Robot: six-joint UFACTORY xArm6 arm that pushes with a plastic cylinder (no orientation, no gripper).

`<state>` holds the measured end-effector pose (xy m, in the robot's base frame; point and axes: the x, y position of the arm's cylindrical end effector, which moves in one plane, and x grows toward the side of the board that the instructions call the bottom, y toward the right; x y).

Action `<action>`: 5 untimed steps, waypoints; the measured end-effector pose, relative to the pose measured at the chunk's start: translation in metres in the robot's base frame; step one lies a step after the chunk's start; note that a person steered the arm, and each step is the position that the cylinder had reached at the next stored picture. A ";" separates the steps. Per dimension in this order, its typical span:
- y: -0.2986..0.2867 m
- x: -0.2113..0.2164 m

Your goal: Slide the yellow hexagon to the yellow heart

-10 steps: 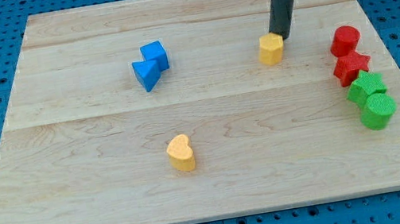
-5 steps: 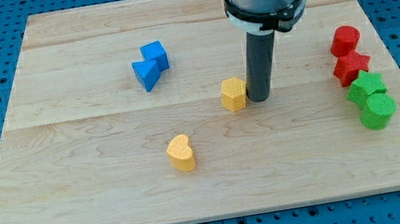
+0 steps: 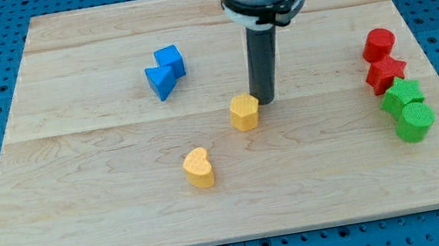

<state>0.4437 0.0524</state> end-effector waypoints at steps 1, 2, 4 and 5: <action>-0.017 0.013; -0.038 0.018; -0.089 0.019; -0.093 0.022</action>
